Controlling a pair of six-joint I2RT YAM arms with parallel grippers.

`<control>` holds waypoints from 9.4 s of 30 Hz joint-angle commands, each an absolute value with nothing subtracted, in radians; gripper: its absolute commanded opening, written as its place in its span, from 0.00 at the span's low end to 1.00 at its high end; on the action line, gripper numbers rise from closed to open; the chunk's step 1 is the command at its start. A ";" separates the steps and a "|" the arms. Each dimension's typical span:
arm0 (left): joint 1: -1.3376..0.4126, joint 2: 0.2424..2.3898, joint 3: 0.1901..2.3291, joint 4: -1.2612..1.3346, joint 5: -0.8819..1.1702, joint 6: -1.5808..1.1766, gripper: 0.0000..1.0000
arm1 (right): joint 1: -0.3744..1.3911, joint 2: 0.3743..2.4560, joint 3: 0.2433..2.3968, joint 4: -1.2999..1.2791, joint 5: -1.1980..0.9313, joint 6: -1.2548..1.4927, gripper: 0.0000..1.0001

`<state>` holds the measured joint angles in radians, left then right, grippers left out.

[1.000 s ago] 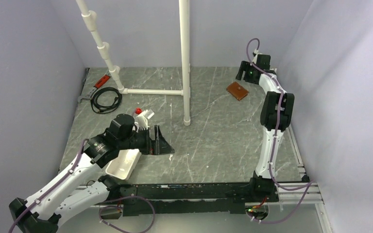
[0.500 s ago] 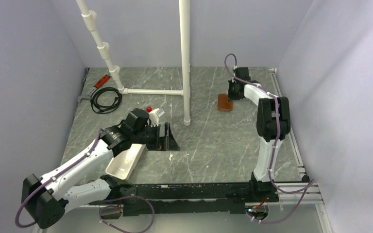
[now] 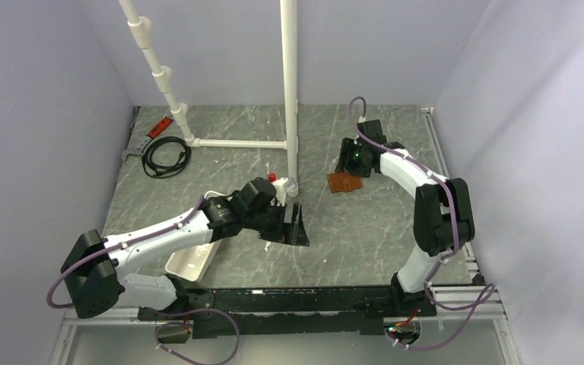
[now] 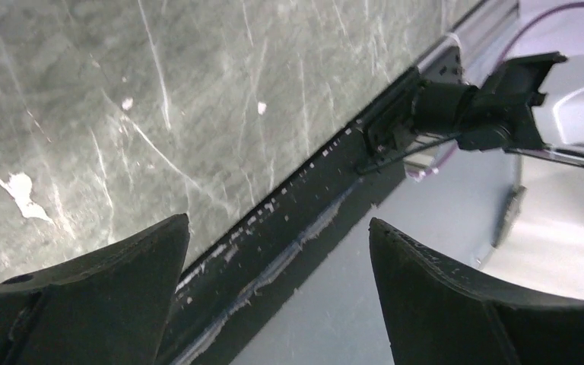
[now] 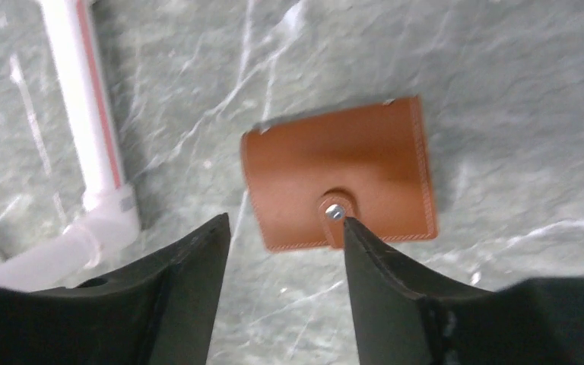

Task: Put the credit cards into the card holder
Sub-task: Move the card holder to the center of the board, then open the card holder at the center of the board.

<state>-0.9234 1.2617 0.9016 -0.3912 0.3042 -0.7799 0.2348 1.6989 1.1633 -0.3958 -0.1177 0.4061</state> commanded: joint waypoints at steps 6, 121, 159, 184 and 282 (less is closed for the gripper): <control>-1.087 1.387 1.050 -0.413 -0.080 -0.716 0.98 | 0.185 1.963 1.392 -0.461 -0.051 0.375 0.68; -0.848 1.838 0.885 -0.221 0.125 -1.094 0.00 | 0.727 1.339 0.737 -0.414 -0.026 0.433 0.67; -0.931 1.518 0.924 -0.213 0.081 -1.034 1.00 | 0.580 1.077 0.660 -0.308 -0.292 0.786 0.00; -0.946 1.602 1.017 -0.343 -0.071 -1.000 0.53 | 0.580 0.969 0.592 -0.298 -0.231 0.835 0.00; -0.781 1.651 0.887 0.115 0.441 -0.958 0.00 | 0.640 1.274 0.715 -0.355 -0.078 0.483 0.68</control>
